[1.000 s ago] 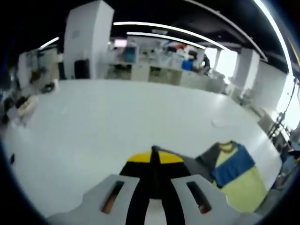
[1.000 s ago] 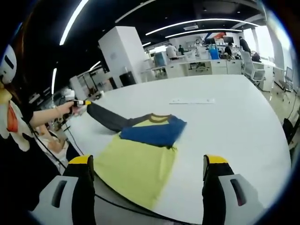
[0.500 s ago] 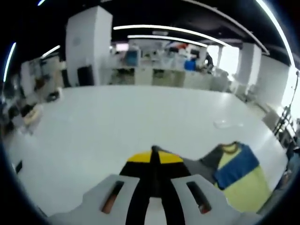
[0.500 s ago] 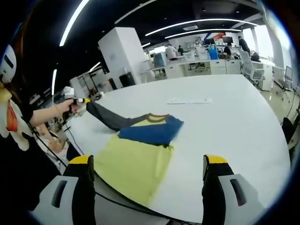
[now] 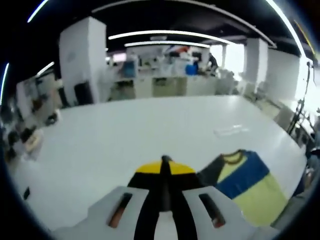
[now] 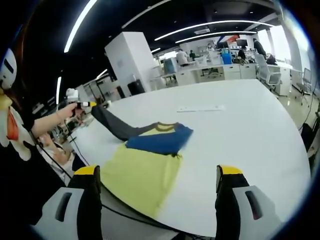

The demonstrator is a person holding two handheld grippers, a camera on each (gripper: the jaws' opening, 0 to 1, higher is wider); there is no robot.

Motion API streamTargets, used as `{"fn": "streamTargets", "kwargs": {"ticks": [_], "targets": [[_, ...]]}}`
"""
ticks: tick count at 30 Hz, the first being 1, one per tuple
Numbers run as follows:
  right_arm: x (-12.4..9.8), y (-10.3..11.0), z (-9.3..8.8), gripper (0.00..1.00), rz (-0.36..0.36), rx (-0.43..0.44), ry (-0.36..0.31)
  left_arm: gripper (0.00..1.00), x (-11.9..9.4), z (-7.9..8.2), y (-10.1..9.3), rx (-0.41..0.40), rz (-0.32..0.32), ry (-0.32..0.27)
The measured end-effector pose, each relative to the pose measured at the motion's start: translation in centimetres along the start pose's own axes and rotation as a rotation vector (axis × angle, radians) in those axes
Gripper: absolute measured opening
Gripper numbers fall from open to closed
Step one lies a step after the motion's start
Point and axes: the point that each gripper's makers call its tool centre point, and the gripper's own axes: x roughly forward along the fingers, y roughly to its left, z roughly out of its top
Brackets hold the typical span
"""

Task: Fold the garment on the visible template until the final outline fits inside the template.

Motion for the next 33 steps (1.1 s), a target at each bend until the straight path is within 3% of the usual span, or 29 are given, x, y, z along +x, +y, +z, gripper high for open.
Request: {"fn": "streamTargets", "kwargs": {"ticks": [2, 3, 17, 27, 33], "targets": [[-0.2, -0.2, -0.1, 0.95, 0.000, 0.002, -0.004, 0.00, -0.2, 0.6, -0.6, 0.011, -0.007, -0.005], [-0.3, -0.3, -0.2, 0.95, -0.001, 0.004, -0.006, 0.00, -0.9, 1.4, -3.2, 0.015, -0.013, -0.011], [-1.2, -0.8, -0.2, 0.95, 0.004, 0.011, -0.032, 0.00, -2.2, 5.1, -13.1, 0.042, -0.153, -0.032], [-1.5, -1.1, -0.4, 0.95, 0.005, 0.017, -0.039, 0.00, -2.1, 6.2, -18.7, 0.048, -0.242, -0.037], [-1.7, -1.3, -0.6, 0.95, 0.000, 0.020, -0.039, 0.00, -0.7, 6.4, -20.8, 0.039, -0.295, -0.030]]}}
